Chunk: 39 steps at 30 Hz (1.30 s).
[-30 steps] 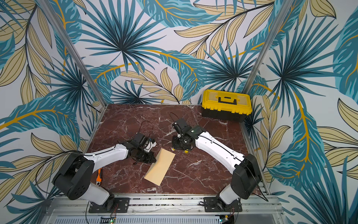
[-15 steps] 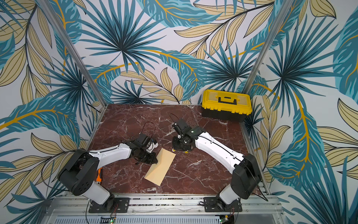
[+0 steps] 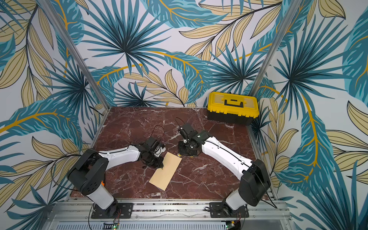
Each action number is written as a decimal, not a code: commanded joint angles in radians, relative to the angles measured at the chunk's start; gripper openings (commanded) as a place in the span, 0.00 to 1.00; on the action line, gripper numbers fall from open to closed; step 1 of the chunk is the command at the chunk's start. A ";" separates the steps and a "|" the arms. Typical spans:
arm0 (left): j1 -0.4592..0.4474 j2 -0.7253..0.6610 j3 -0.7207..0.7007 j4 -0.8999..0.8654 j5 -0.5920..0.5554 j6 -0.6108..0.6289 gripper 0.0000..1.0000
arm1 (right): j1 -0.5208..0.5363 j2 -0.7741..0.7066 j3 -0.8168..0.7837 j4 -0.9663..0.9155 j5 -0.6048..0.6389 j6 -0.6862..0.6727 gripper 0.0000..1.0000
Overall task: Seal the envelope with a glue stick
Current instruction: Seal the envelope at the center of the board.
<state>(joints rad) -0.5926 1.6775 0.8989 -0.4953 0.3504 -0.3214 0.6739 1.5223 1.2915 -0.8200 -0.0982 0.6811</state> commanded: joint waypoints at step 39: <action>-0.051 0.105 -0.031 0.050 -0.043 -0.016 0.09 | -0.004 -0.063 -0.018 -0.047 0.031 0.006 0.00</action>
<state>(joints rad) -0.6407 1.7306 0.9272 -0.4294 0.3908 -0.3473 0.6735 1.4849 1.2873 -0.8444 -0.0822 0.6807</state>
